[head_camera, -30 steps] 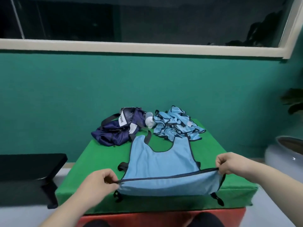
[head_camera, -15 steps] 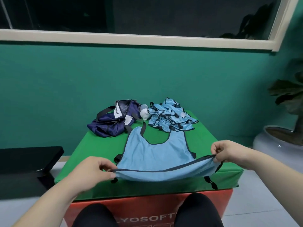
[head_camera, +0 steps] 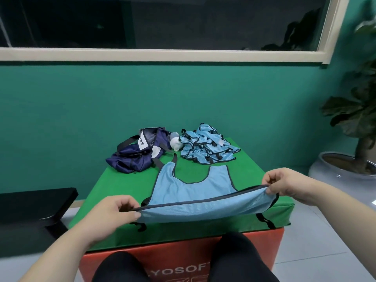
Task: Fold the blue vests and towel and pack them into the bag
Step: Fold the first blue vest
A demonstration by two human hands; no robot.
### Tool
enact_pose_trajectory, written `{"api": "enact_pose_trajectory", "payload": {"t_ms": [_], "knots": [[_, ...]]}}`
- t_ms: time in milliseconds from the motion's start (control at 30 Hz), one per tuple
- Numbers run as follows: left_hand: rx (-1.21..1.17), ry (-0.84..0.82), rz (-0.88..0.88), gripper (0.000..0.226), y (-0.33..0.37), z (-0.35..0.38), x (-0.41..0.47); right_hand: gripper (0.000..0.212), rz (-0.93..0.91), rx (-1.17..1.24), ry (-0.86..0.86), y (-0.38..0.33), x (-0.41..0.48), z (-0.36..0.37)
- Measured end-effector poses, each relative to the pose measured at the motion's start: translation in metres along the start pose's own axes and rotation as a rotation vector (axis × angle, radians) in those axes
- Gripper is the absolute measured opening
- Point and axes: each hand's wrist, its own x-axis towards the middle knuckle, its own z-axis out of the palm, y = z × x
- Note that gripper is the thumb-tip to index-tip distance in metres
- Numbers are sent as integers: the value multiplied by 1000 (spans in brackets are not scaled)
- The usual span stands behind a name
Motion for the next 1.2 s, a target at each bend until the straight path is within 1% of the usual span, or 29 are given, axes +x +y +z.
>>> {"api": "enact_pose_trajectory", "payload": {"t_ms": [167,300,433,533,667,767,900,1000,1100,1200], "knots": [[1,18,17,21,-4,8,3,20,15,38,-21,6,-4,-5],[-24,-13,24,23,-9,13,6,21,17,91,-46,8,-1,-7],[-19,-21,14,23,-21,14,20,27,32,46,-4,11,14,-6],[-63,0,-5,22,-32,18,41,27,50,43,76,16,40,-5],[-125,53,-56,26,-50,27,83,23,58,27,210,23,85,4],[-139,68,-70,31,-59,33,123,21,64,63,301,31,121,8],[-131,107,-75,29,-63,41,181,17,92,108,431,47,173,5],[-124,150,-60,29,-65,45,226,16,135,77,477,56,213,-1],[-36,217,-46,26,-68,49,269,16,172,5,490,56,255,-9],[51,263,-51,22,-71,53,312,15,168,-59,511,52,301,-15]]}}
